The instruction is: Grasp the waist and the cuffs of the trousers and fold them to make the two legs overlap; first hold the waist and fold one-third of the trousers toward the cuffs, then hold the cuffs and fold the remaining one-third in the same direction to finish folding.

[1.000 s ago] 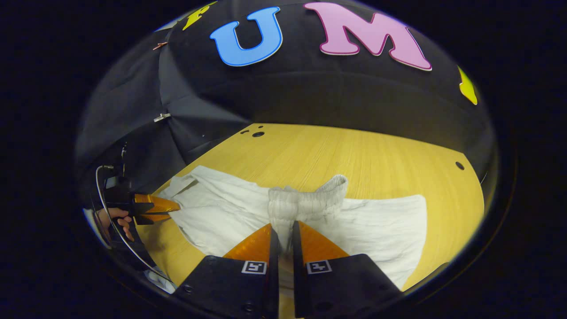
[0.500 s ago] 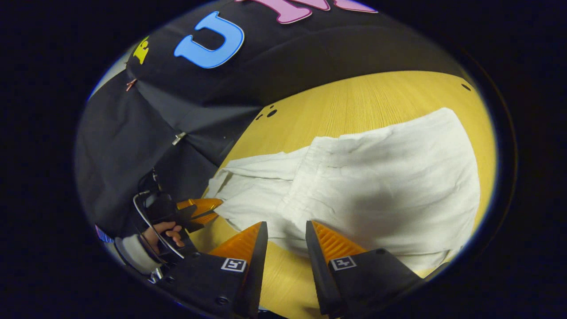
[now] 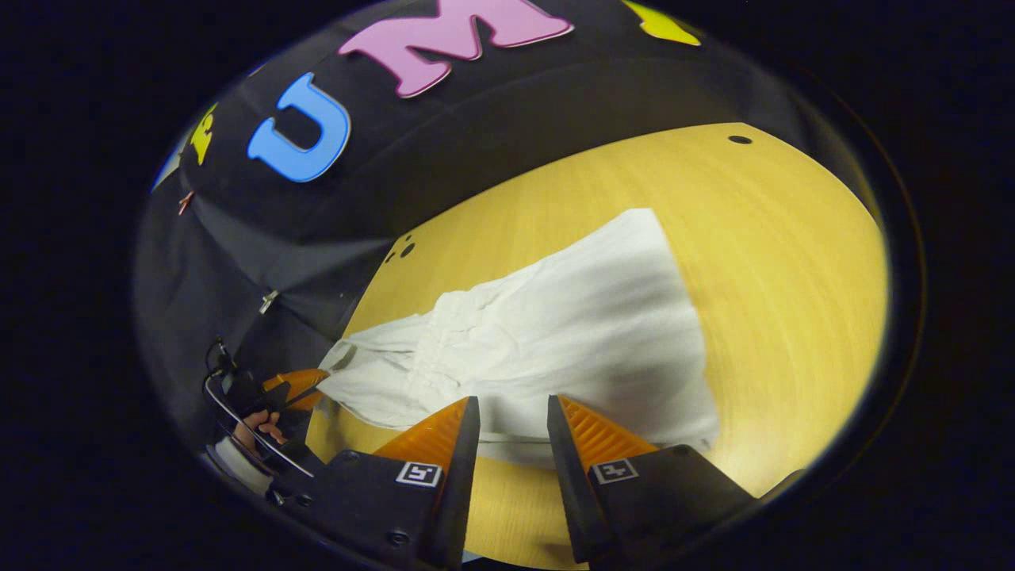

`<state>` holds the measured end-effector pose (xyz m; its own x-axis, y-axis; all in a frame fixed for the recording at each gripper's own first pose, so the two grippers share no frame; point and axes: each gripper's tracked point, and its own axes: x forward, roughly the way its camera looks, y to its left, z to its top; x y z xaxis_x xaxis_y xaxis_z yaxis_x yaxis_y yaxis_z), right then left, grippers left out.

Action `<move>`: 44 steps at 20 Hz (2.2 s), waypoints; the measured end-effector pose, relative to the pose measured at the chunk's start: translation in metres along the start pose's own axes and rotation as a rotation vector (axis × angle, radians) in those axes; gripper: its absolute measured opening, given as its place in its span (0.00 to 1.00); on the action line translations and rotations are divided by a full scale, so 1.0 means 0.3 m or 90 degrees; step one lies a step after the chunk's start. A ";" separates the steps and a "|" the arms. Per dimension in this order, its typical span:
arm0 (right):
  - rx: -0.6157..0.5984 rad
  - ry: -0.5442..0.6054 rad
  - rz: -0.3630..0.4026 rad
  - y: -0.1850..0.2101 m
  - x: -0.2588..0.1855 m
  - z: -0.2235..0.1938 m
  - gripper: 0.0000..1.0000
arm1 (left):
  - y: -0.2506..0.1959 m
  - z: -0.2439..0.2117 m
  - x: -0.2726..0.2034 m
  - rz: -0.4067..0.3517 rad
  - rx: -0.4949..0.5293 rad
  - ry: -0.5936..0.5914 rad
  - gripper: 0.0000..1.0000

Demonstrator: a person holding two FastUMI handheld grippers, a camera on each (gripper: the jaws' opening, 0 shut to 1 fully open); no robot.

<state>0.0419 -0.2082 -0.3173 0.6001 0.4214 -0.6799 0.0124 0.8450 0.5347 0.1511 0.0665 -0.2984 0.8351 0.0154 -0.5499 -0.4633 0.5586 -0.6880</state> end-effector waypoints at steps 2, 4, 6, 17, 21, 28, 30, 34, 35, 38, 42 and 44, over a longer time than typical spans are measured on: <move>0.019 -0.022 -0.018 -0.062 -0.037 0.034 0.53 | -0.085 0.017 0.001 -0.016 0.047 -0.018 0.05; 0.028 -0.040 -0.028 -0.115 -0.075 0.069 0.53 | -0.196 0.024 -0.006 -0.041 0.107 -0.034 0.06; 0.029 -0.053 -0.039 -0.175 -0.124 0.103 0.53 | -0.320 0.006 -0.001 -0.070 0.168 -0.043 0.05; 0.049 -0.098 -0.073 -0.377 -0.269 0.203 0.54 | -0.829 -0.492 -0.051 -0.261 0.496 0.038 0.05; 0.067 -0.102 -0.083 -0.435 -0.299 0.201 0.53 | -0.826 -0.749 -0.062 -0.288 0.628 0.105 0.06; 0.089 -0.100 -0.097 -0.495 -0.342 0.169 0.53 | -0.773 -0.976 -0.056 -0.318 0.860 0.158 0.05; 0.092 -0.100 -0.101 -0.508 -0.351 0.164 0.53 | -0.769 -1.005 -0.053 -0.325 0.956 0.148 0.05; 0.096 -0.102 -0.103 -0.520 -0.367 0.162 0.54 | -0.729 -1.090 -0.071 -0.383 1.182 0.127 0.05; 0.095 -0.102 -0.104 -0.523 -0.368 0.161 0.53 | -0.708 -1.106 -0.078 -0.400 1.238 0.125 0.05; 0.089 -0.102 -0.110 -0.538 -0.379 0.160 0.54 | -0.627 -1.137 -0.096 -0.455 1.382 0.131 0.05; 0.087 -0.098 -0.115 -0.549 -0.383 0.152 0.53 | -0.562 -1.177 -0.115 -0.520 1.572 0.117 0.05; 0.090 -0.097 -0.116 -0.550 -0.387 0.150 0.54 | -0.529 -1.195 -0.129 -0.552 1.672 0.083 0.05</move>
<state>0.0062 -0.4114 -0.3041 0.6909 0.2041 -0.6936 0.2355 0.8435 0.4828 0.0861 -0.3200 -0.3378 0.5106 -0.4929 -0.7046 0.6908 -0.2528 0.6774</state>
